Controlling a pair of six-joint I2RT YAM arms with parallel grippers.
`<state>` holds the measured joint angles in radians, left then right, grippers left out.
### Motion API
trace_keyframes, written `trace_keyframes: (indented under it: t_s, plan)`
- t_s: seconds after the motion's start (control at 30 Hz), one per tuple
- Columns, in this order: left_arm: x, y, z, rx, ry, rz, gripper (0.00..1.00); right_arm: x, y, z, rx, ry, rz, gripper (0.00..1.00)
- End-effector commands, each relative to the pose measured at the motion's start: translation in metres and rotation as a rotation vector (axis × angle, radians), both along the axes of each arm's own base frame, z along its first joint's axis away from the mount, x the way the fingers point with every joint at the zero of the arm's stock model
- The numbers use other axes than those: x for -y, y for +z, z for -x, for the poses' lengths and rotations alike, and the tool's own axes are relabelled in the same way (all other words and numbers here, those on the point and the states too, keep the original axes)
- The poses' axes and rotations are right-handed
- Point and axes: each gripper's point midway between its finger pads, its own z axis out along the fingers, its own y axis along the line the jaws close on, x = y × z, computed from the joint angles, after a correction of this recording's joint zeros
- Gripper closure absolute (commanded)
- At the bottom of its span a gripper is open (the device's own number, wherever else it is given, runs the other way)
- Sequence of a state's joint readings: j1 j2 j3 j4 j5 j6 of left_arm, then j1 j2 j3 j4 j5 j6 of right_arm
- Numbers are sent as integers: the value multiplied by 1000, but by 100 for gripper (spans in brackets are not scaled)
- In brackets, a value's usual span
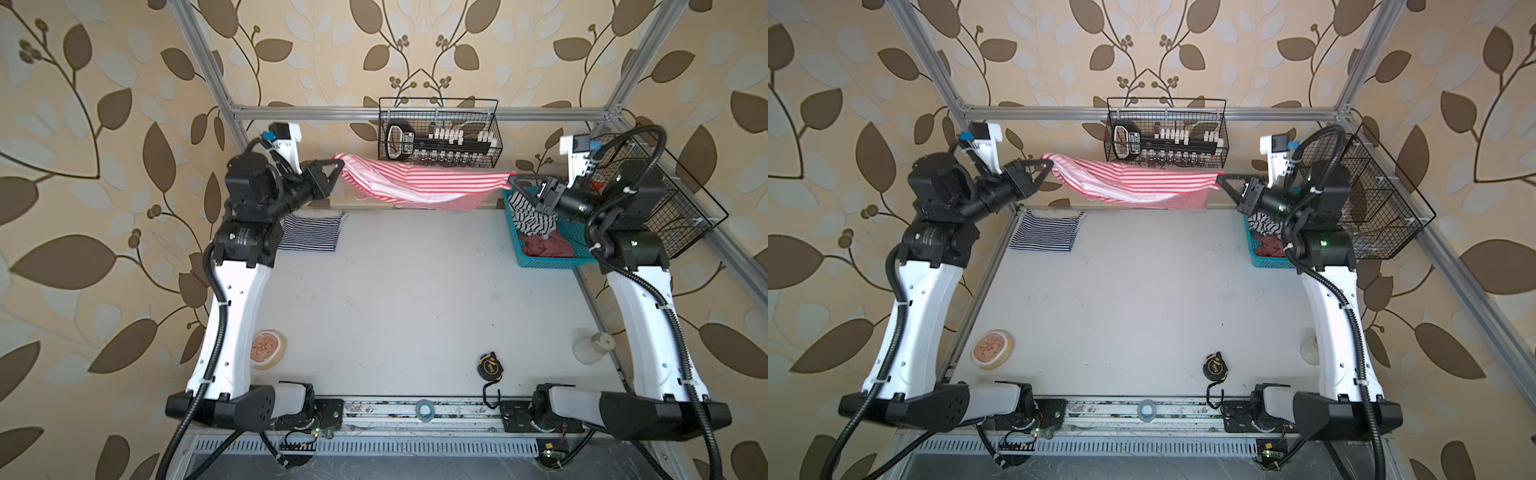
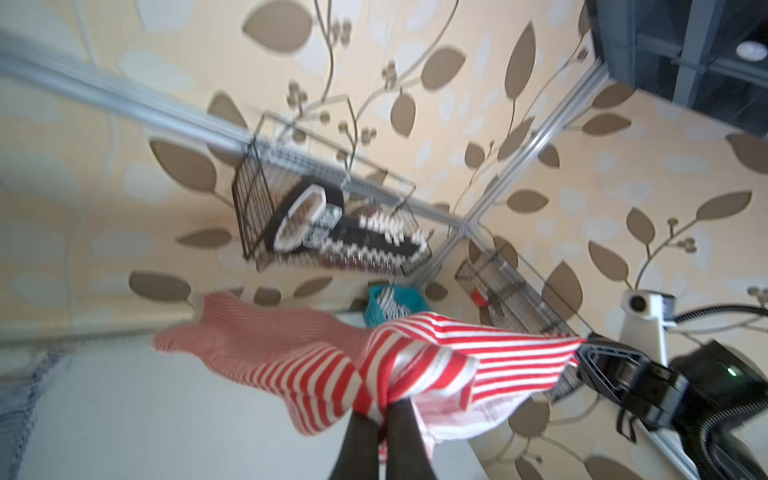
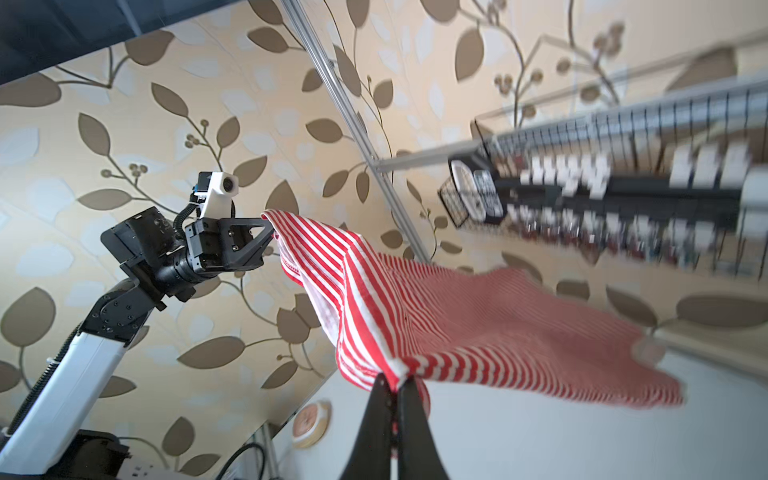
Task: Fold and stack the tank tops
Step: 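Swing the tank top down and lay it flat toward the robot with both grippers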
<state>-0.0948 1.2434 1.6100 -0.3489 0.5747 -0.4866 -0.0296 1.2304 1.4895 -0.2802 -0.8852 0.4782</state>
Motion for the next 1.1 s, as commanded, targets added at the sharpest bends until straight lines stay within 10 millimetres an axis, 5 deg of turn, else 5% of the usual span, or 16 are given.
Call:
trace_keyframes:
  t_s: [0.0,0.1,0.17,0.27,0.47,0.67,0.93,1.07]
  plan:
    - [30,-108,10,-202,-80,-73,100,-10,-118,14,-271,-7,102,100]
    - [43,-196,40,-440,-87,-74,100,-20,-193,41,-439,-49,187,100]
    - [43,-248,64,-587,-74,-72,100,-22,-214,51,-490,-73,200,100]
    - [30,-292,93,-694,-18,-107,100,-22,-239,59,-618,-56,195,100]
    - [12,-305,124,-777,28,-166,98,-27,-276,80,-734,-61,246,100]
    - [25,-329,143,-884,-39,-126,86,-20,-302,116,-841,-93,300,91]
    - [22,-348,179,-976,-56,-155,78,-22,-311,160,-910,-104,312,88]
    - [21,-350,194,-1003,-79,-143,67,-20,-318,177,-957,-101,355,76]
